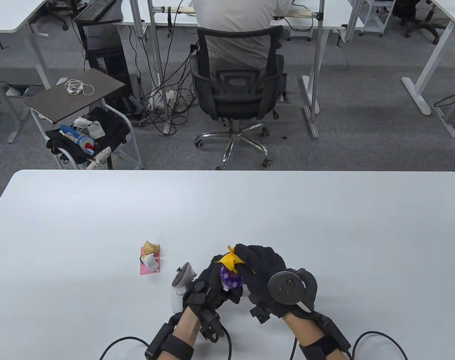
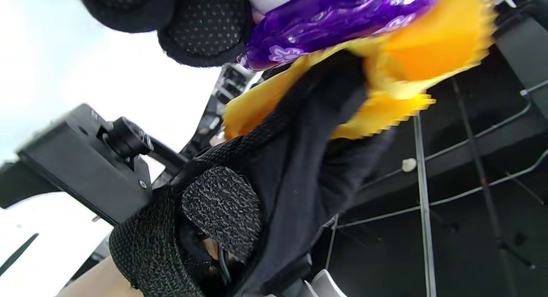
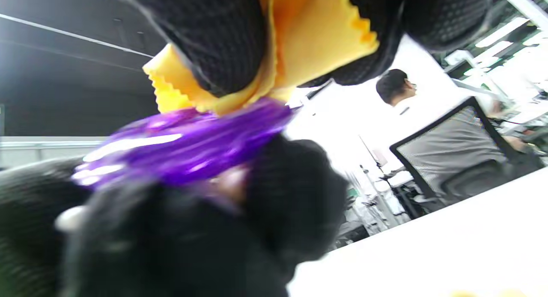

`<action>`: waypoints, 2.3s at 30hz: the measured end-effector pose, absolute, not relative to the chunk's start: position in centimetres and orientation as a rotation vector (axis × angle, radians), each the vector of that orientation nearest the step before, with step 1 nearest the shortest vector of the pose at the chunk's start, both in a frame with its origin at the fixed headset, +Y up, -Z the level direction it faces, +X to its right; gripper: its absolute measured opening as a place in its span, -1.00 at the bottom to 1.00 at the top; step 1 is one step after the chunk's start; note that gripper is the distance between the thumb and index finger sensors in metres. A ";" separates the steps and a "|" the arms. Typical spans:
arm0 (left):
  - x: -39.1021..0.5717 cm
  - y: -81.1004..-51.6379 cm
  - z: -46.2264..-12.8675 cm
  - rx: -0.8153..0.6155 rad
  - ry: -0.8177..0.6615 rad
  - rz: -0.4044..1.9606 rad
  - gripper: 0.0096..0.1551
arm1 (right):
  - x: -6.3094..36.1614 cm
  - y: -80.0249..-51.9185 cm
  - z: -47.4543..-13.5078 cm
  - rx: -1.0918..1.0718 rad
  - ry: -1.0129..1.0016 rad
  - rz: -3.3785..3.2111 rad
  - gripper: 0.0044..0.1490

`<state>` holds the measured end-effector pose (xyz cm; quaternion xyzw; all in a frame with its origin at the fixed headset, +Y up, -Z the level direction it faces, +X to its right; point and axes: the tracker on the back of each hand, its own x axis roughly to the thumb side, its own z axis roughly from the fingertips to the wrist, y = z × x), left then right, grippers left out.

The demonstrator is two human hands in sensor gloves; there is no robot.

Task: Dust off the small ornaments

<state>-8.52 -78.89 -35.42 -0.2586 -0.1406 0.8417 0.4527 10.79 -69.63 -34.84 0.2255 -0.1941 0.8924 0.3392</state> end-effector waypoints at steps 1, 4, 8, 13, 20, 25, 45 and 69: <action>-8.7 -78.7 -35.5 -0.628 -0.353 2.071 -0.24 | 11.0 -69.6 -34.9 0.568 -0.503 2.316 -0.34; -9.5 -78.5 -35.8 -0.567 -0.312 2.023 -0.25 | 11.3 -69.4 -34.9 0.495 -0.399 2.147 -0.33; -10.2 -78.5 -35.6 -0.518 -0.235 1.895 -0.25 | 10.2 -70.7 -35.4 0.428 -0.027 1.848 -0.33; -10.9 -78.4 -35.7 -0.473 -0.220 1.939 -0.30 | 10.5 -72.2 -36.2 0.362 0.141 1.655 -0.32; -10.6 -79.8 -35.6 -0.533 -0.156 2.034 -0.06 | 10.6 -71.9 -36.1 0.356 0.190 1.463 -0.32; -8.8 -79.3 -35.7 -0.736 -0.422 2.140 0.05 | 10.6 -71.2 -35.7 0.362 0.130 1.569 -0.35; -10.9 -79.6 -35.7 -0.506 -0.176 1.955 -0.21 | 8.4 -68.0 -32.2 0.838 -0.555 2.290 -0.39; -11.3 -77.5 -35.8 -0.356 -0.358 1.968 -0.31 | 11.8 -70.4 -35.6 0.465 -0.361 2.202 -0.40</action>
